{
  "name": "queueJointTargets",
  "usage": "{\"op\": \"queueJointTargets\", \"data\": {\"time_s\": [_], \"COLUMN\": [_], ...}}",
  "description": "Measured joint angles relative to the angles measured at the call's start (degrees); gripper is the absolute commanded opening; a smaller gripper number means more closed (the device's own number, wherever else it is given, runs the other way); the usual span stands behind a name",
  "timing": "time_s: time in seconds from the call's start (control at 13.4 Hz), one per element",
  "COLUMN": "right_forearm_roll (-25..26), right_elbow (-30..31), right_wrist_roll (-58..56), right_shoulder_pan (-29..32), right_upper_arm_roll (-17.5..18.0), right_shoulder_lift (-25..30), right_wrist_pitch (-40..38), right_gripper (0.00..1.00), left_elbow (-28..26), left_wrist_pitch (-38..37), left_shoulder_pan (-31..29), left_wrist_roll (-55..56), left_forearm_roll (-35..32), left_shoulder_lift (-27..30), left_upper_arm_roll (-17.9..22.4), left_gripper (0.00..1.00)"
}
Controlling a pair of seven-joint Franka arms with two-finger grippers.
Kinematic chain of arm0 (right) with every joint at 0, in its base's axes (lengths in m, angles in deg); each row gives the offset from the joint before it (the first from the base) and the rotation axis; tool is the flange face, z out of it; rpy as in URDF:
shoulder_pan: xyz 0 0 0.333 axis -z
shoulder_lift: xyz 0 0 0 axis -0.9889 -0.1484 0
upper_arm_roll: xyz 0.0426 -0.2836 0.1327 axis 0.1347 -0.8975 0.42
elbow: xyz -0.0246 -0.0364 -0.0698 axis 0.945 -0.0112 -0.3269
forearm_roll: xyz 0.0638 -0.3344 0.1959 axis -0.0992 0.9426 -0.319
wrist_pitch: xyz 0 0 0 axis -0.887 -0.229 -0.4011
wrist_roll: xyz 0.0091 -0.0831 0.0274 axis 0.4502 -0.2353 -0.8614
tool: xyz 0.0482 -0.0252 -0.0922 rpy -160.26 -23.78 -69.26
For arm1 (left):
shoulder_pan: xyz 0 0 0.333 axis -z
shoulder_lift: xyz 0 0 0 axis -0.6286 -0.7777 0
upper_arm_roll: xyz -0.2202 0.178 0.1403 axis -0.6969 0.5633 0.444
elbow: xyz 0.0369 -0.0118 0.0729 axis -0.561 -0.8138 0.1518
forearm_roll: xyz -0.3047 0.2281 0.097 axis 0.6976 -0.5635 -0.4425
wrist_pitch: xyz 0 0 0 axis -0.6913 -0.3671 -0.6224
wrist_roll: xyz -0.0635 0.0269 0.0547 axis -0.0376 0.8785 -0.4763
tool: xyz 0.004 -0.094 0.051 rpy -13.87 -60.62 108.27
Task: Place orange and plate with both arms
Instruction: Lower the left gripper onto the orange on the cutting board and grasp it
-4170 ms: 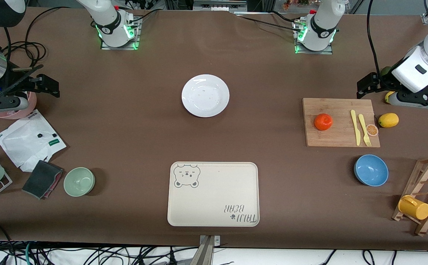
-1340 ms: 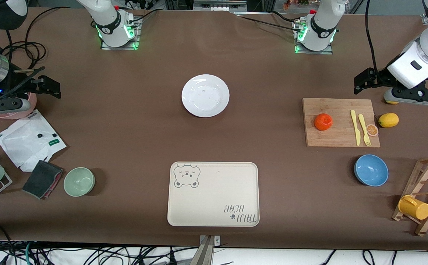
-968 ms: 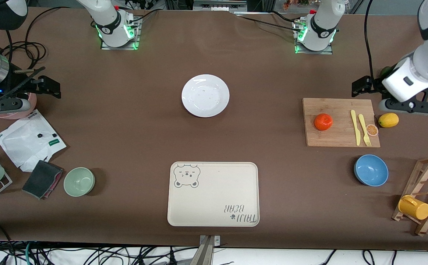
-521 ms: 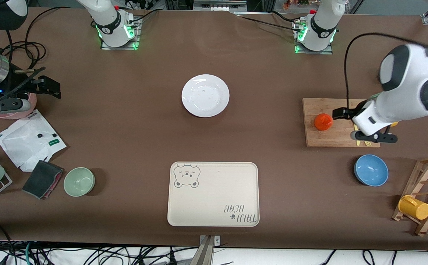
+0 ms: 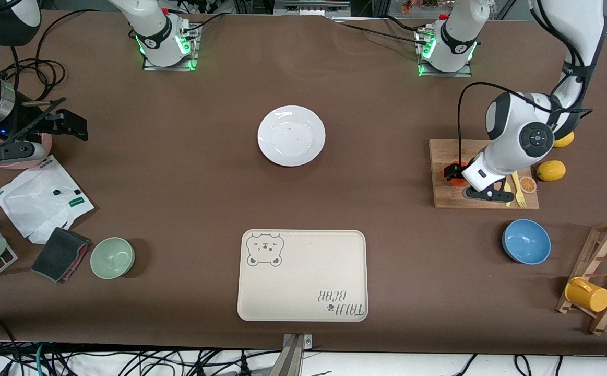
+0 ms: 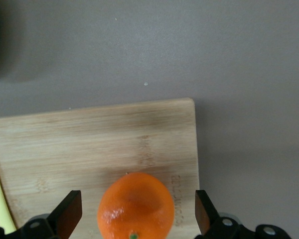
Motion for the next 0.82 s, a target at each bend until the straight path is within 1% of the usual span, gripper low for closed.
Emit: {"op": "queueJointTargets", "data": {"time_s": [0.15,0.52,0.6,0.67,0.74,0.82], "right_forearm_roll": [0.00,0.00,0.00,0.00,0.00,0.00], "right_elbow": [0.00,0.00,0.00,0.00,0.00,0.00], "right_wrist_roll": [0.00,0.00,0.00,0.00,0.00,0.00], "right_shoulder_pan": [0.00,-0.02,-0.02,-0.02,-0.02,-0.02], "right_upper_arm_roll": [0.00,0.00,0.00,0.00,0.00,0.00], "right_shoulder_lift": [-0.08,-0.10,-0.10,-0.10,-0.10,-0.10], "right_wrist_pitch": [0.00,0.00,0.00,0.00,0.00,0.00], "right_gripper": [1.00,1.00,1.00,1.00,1.00,1.00], "left_elbow": [-0.01,-1.17,-1.45,-1.65,-1.75,-1.79], "left_wrist_pitch": [0.47,0.38,0.28,0.10,-0.15,-0.52], "left_shoulder_pan": [-0.06,-0.12,-0.12,-0.13,-0.13,-0.14], "left_wrist_roll": [-0.03,-0.13,-0.14,-0.17,-0.18,-0.19], "left_forearm_roll": [-0.29,-0.30,-0.30,-0.30,-0.30,-0.30], "left_shoulder_lift": [-1.52,-2.71,-2.74,-2.74,-2.74,-2.74], "left_upper_arm_roll": [0.00,0.00,0.01,0.02,0.02,0.02], "left_gripper": [1.00,1.00,0.98,0.86,0.65,0.51]}}
